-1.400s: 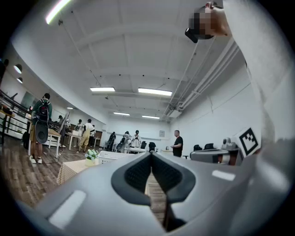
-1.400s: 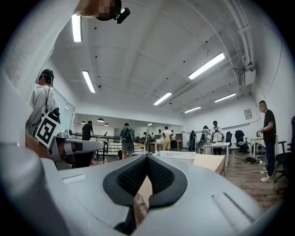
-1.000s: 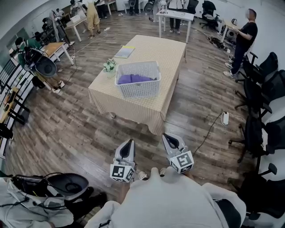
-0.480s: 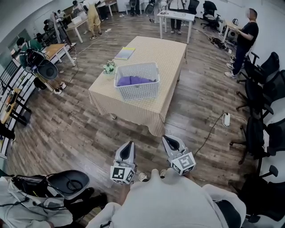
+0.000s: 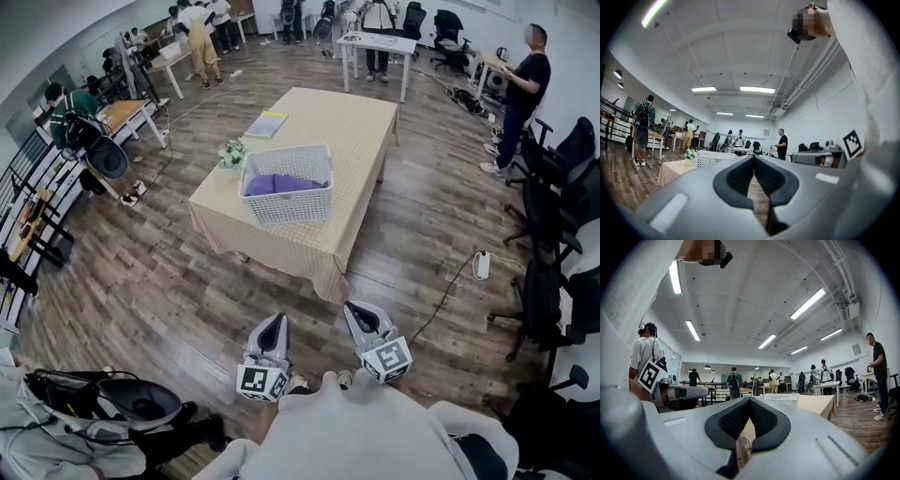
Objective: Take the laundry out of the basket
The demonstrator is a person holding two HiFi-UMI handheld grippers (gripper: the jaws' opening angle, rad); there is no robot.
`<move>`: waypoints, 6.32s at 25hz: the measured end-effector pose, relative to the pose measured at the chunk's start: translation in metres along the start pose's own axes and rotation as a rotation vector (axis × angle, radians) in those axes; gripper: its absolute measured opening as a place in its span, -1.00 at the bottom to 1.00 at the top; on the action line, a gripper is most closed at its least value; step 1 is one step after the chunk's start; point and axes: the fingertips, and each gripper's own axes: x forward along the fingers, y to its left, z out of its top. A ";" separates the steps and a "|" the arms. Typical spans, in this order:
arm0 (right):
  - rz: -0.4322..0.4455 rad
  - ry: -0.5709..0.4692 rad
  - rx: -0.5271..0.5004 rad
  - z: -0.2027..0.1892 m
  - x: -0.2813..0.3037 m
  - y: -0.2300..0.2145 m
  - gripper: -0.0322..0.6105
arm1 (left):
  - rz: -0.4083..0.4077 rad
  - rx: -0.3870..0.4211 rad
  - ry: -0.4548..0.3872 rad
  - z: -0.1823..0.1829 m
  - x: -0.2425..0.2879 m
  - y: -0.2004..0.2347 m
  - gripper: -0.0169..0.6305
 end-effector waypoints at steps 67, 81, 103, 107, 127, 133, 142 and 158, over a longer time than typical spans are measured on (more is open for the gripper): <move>-0.158 0.088 0.001 -0.010 0.338 -0.103 -0.90 | -0.056 -0.058 0.029 -0.005 0.228 0.302 -0.91; -0.086 -0.026 -0.001 0.031 0.445 -0.187 -0.90 | -0.017 0.019 -0.011 0.026 0.350 0.353 -0.91; -0.008 -0.004 0.056 0.026 0.526 -0.230 -0.90 | 0.045 0.005 0.010 0.025 0.425 0.399 -0.91; -0.054 0.010 0.055 0.021 0.540 -0.230 -0.90 | 0.021 0.004 0.008 0.024 0.430 0.418 -0.91; -0.085 0.152 0.098 -0.018 0.588 -0.238 -0.90 | 0.013 -0.116 0.154 -0.034 0.447 0.472 -0.91; -0.087 0.202 0.127 -0.040 0.597 -0.242 -0.90 | 0.023 -0.145 0.218 -0.062 0.447 0.486 -0.91; 0.078 0.437 -0.422 -0.075 0.604 -0.215 -0.90 | 0.005 -0.176 0.216 -0.068 0.455 0.488 -0.91; 0.573 0.915 -0.752 -0.179 0.571 -0.178 0.13 | 0.055 -0.186 0.186 -0.063 0.442 0.495 -0.91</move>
